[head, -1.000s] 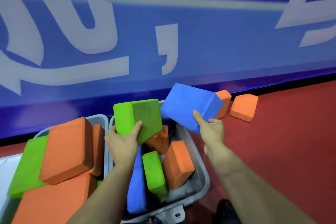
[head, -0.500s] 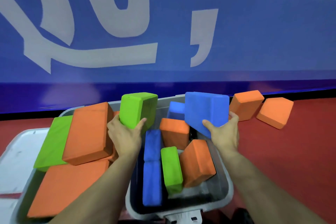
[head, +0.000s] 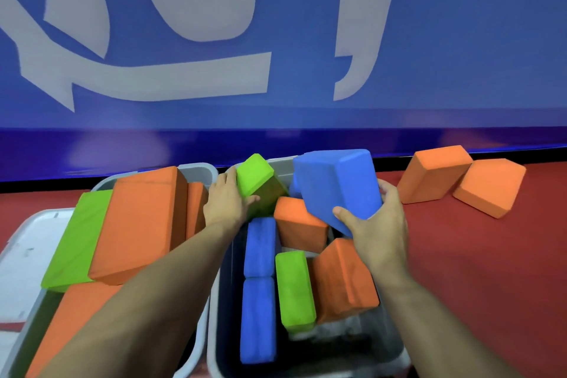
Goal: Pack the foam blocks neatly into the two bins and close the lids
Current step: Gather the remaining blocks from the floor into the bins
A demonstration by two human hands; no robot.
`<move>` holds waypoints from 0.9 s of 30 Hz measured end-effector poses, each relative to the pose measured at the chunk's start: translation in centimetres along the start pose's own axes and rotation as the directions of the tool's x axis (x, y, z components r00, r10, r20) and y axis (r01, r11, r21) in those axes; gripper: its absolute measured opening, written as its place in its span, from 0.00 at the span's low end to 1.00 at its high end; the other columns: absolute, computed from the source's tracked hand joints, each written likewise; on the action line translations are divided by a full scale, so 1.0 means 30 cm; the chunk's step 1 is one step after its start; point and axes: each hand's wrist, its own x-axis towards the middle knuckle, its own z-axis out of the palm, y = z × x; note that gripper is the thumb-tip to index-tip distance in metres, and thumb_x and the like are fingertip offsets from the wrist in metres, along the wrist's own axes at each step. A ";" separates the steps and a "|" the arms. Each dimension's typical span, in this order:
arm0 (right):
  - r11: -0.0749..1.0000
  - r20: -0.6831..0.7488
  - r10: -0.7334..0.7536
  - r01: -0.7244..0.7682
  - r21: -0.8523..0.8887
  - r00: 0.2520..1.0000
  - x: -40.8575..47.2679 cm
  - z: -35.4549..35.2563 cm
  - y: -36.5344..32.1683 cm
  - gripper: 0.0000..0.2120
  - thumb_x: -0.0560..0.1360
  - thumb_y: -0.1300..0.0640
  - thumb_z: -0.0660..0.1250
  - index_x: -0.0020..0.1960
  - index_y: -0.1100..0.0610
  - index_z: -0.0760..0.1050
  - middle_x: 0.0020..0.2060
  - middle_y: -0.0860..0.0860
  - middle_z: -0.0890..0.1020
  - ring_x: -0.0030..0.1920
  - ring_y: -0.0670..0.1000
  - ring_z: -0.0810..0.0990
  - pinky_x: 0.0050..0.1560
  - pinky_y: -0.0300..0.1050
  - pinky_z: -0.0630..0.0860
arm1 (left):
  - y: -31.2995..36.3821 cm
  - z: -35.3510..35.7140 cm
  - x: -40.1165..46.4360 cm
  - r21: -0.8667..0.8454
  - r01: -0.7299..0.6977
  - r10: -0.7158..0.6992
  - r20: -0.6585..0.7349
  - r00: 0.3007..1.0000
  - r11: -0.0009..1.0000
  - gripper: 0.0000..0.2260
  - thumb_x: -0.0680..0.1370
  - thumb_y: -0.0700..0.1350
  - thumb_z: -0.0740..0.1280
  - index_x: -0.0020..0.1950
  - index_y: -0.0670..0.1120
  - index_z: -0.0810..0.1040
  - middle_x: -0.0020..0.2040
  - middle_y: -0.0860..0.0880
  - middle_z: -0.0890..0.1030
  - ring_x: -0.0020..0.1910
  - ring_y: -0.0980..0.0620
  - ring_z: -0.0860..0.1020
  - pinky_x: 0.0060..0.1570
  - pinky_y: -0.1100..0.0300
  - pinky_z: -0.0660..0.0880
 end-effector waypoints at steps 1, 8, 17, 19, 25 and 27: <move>1.000 0.009 -0.010 0.010 -0.001 1.000 -0.001 0.003 0.005 0.37 0.63 0.52 0.83 0.67 0.47 0.68 0.61 0.45 0.77 0.62 0.49 0.76 0.60 0.54 0.75 | -0.006 0.014 0.008 0.013 0.010 -0.010 0.014 1.000 1.000 0.40 0.74 0.58 0.76 0.79 0.51 0.59 0.69 0.44 0.71 0.68 0.39 0.70 0.58 0.40 0.74; 0.999 0.013 -0.040 0.040 -0.013 0.999 0.012 0.003 0.036 0.37 0.61 0.51 0.83 0.65 0.44 0.68 0.59 0.44 0.78 0.60 0.48 0.77 0.58 0.53 0.76 | -0.038 0.062 0.041 0.085 0.023 -0.028 0.051 0.998 0.996 0.38 0.75 0.61 0.72 0.79 0.51 0.59 0.69 0.43 0.70 0.67 0.38 0.71 0.56 0.40 0.74; 0.928 0.187 -0.206 0.252 -0.273 0.961 -0.058 0.011 0.047 0.41 0.59 0.49 0.84 0.65 0.53 0.65 0.60 0.50 0.72 0.60 0.54 0.72 0.57 0.52 0.72 | -0.077 -0.016 -0.017 -0.090 0.018 -0.013 0.054 0.998 0.996 0.42 0.79 0.60 0.68 0.83 0.41 0.52 0.80 0.39 0.60 0.79 0.39 0.59 0.78 0.46 0.57; 0.852 0.309 -0.279 0.383 -0.356 0.909 -0.105 0.026 0.072 0.42 0.57 0.47 0.84 0.63 0.54 0.65 0.57 0.51 0.70 0.57 0.56 0.70 0.55 0.50 0.70 | -0.053 -0.055 -0.074 -0.198 0.076 -0.080 -0.014 0.997 0.977 0.37 0.81 0.57 0.67 0.82 0.41 0.55 0.79 0.39 0.61 0.78 0.41 0.60 0.77 0.48 0.58; 0.683 0.547 -0.221 0.529 -0.504 0.807 -0.216 0.043 0.153 0.33 0.64 0.43 0.80 0.55 0.47 0.60 0.55 0.48 0.65 0.55 0.53 0.69 0.52 0.47 0.72 | -0.026 -0.128 -0.229 -0.297 0.160 -0.196 -0.093 0.976 0.941 0.28 0.82 0.55 0.63 0.77 0.41 0.66 0.72 0.38 0.68 0.70 0.38 0.70 0.72 0.44 0.66; 0.726 0.620 -0.117 0.493 -0.480 0.776 -0.240 0.050 0.165 0.26 0.69 0.46 0.77 0.57 0.47 0.63 0.55 0.46 0.64 0.58 0.52 0.69 0.55 0.48 0.72 | -0.014 -0.135 -0.275 -0.313 0.186 -0.210 -0.047 0.977 0.931 0.27 0.82 0.55 0.63 0.78 0.43 0.66 0.73 0.40 0.67 0.70 0.38 0.70 0.71 0.45 0.66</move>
